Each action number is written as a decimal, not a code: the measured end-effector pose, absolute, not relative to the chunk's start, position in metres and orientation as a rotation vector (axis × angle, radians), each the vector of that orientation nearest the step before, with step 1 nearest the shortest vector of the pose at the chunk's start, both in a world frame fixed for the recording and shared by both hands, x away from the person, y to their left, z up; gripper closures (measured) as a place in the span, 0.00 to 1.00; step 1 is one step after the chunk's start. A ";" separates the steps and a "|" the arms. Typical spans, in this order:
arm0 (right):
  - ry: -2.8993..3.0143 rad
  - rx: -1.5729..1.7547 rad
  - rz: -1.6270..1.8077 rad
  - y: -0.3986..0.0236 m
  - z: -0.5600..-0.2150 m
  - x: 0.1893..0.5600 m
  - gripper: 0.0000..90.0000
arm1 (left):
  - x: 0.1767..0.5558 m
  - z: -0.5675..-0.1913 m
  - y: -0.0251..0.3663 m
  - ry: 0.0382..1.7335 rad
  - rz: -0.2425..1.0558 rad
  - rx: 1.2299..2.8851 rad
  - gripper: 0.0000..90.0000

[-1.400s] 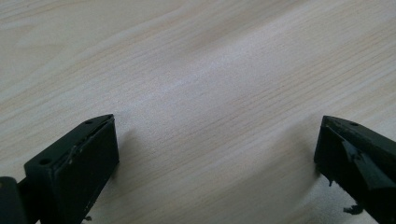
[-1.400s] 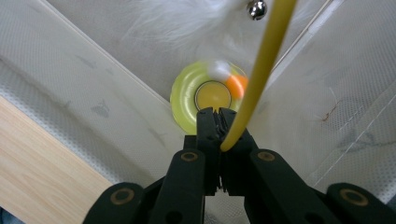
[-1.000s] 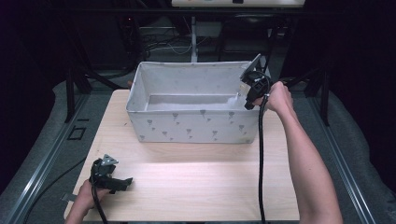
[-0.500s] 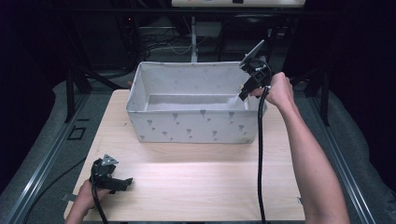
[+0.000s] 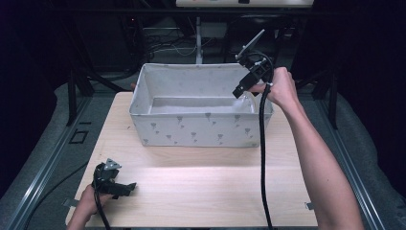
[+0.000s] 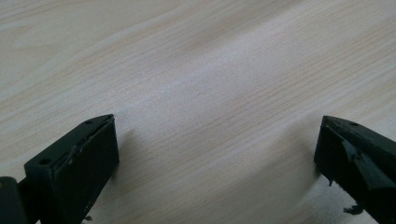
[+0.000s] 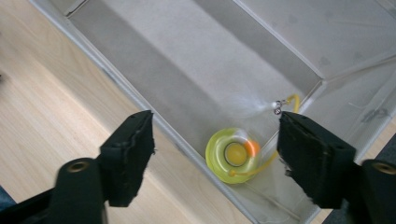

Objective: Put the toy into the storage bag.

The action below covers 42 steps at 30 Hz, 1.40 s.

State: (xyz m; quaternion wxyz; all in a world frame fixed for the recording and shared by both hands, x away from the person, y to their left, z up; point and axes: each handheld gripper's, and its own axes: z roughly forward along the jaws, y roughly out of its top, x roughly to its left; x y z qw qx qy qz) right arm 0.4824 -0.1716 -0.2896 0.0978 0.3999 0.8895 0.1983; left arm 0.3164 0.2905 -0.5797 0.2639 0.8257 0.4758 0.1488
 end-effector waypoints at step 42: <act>2.852 0.677 0.625 -0.095 -0.358 0.353 0.05 | 0.316 -0.580 0.290 1.288 0.411 2.228 0.00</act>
